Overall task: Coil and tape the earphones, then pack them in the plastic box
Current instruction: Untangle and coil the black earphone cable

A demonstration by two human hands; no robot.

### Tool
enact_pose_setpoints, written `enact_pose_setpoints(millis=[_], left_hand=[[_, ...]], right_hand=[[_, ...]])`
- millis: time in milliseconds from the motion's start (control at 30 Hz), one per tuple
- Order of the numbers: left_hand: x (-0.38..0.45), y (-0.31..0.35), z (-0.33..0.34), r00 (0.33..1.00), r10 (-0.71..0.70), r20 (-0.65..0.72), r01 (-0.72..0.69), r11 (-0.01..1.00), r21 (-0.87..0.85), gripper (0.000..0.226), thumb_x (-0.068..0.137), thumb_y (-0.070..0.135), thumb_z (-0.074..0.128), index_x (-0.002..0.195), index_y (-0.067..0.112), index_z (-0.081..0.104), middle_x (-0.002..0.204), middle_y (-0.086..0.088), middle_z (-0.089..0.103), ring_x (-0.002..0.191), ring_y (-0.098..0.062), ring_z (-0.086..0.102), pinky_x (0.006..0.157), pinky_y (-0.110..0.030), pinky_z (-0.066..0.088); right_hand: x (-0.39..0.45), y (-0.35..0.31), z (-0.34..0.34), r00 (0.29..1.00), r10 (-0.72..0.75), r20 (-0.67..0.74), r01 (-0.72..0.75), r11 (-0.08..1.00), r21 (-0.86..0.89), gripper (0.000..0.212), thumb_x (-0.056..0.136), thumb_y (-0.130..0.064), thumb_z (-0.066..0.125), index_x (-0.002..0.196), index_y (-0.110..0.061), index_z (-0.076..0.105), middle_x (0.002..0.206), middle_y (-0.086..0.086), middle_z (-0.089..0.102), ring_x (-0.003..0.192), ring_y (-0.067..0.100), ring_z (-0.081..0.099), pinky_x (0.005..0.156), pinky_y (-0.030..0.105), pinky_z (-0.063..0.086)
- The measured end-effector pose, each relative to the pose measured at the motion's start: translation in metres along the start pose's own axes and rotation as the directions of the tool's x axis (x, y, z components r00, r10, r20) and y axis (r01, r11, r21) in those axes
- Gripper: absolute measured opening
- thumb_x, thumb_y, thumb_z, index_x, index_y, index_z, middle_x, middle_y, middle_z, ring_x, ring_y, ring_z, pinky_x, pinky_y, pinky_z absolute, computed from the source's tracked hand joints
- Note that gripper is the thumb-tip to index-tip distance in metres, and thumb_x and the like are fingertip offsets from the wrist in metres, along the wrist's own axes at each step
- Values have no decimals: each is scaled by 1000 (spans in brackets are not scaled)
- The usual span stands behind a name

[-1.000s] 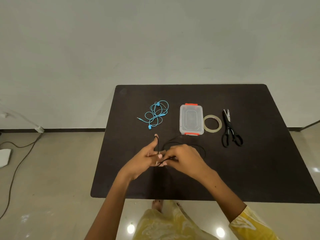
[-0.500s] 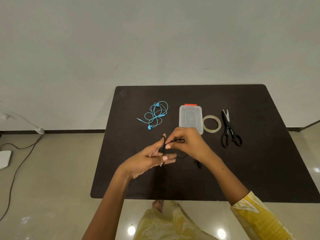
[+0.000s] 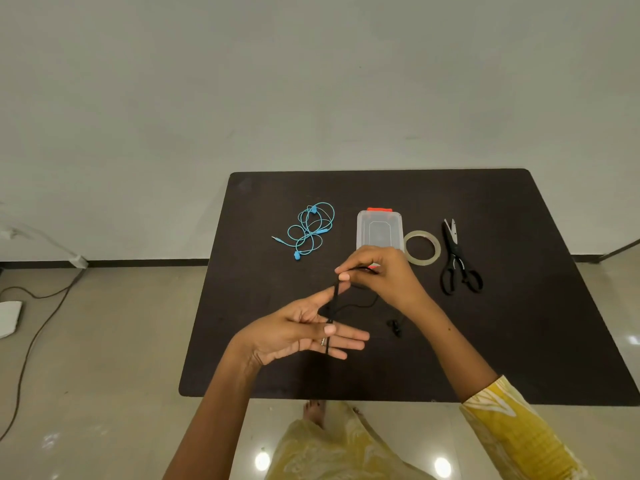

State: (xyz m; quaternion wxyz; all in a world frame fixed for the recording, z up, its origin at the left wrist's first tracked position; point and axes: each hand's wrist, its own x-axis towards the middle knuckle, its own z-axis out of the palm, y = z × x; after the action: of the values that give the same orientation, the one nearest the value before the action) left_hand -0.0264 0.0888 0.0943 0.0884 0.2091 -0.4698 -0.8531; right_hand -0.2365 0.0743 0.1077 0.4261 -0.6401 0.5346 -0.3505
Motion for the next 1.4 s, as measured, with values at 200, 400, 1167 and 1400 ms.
enact_pose_setpoints(millis=[200,400,1167,1400], left_hand=[[-2,-1,-4,998,59,24,-57,995,-87,62,95,6,44,147,32,22,131,-25,54,123,-38,52,96,-38,49],[10,-8,-6,957,130,-258,-182,965,-189,77,93,6,47,150,28,1,130,-25,56,121,-35,55,91,-36,52],[12,-13,-10,928,-39,-370,51,998,21,81,93,4,52,149,37,2,136,-13,54,119,-26,59,97,-40,50],[4,-9,-5,987,10,-161,-18,999,-48,63,95,8,49,140,43,23,132,-18,57,124,-32,54,95,-37,50]], right_hand=[[-15,11,14,971,223,86,-239,930,281,16,89,-6,61,94,-16,73,83,-3,70,70,2,60,59,14,49],[-37,22,44,923,370,108,-386,872,303,25,88,4,54,89,-12,73,61,-10,65,55,3,54,48,13,41],[10,-9,1,978,-8,208,81,936,-343,8,75,-20,78,83,-19,76,81,-8,72,77,5,66,76,29,55],[15,1,2,992,-10,123,13,1000,-25,9,74,-12,78,83,-12,76,80,-5,73,79,4,68,74,14,51]])
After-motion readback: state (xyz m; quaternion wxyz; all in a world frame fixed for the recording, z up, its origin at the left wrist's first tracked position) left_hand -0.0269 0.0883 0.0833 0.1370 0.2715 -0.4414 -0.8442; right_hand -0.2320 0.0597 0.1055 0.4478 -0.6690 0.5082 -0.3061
